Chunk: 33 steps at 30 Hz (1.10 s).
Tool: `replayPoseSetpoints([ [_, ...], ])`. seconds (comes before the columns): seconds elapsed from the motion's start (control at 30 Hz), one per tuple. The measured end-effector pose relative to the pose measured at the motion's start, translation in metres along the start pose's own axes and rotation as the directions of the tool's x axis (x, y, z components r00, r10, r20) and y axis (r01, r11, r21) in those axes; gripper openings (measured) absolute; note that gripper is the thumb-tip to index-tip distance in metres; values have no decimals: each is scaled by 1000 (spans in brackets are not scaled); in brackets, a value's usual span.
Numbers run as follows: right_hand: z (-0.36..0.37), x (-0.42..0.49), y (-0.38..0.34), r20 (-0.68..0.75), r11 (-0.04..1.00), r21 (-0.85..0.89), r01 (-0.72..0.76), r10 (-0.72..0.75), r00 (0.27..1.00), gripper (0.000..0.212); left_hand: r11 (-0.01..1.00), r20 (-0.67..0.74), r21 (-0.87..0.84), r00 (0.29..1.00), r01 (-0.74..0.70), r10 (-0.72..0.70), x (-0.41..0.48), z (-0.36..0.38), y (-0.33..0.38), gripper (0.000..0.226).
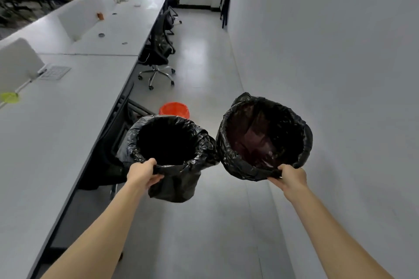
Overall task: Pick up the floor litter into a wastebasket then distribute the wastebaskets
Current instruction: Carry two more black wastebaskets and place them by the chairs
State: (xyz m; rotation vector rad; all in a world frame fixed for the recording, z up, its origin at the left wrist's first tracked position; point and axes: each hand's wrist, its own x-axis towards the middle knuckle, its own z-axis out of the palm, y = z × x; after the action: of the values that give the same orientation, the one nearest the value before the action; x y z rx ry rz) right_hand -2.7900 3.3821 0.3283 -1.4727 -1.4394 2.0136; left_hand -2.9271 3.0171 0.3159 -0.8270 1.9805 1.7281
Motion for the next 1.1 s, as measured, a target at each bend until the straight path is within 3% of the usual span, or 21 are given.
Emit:
replayPoseSetpoints([
  [0.23,121,175,-105,-10,1000,19,8,-8,1000,50,993,-20,105,998,-57,60,156,117,151,25],
  [0.53,286,396,-256,69,998,-10,-65,66,995,47,990,-111,133,992,-46,61,322,260,325,17],
  [1.1,627,736,-512,87,999,-39,6,-2,996,45,994,-121,103,992,-18,30,683,476,662,17],
])
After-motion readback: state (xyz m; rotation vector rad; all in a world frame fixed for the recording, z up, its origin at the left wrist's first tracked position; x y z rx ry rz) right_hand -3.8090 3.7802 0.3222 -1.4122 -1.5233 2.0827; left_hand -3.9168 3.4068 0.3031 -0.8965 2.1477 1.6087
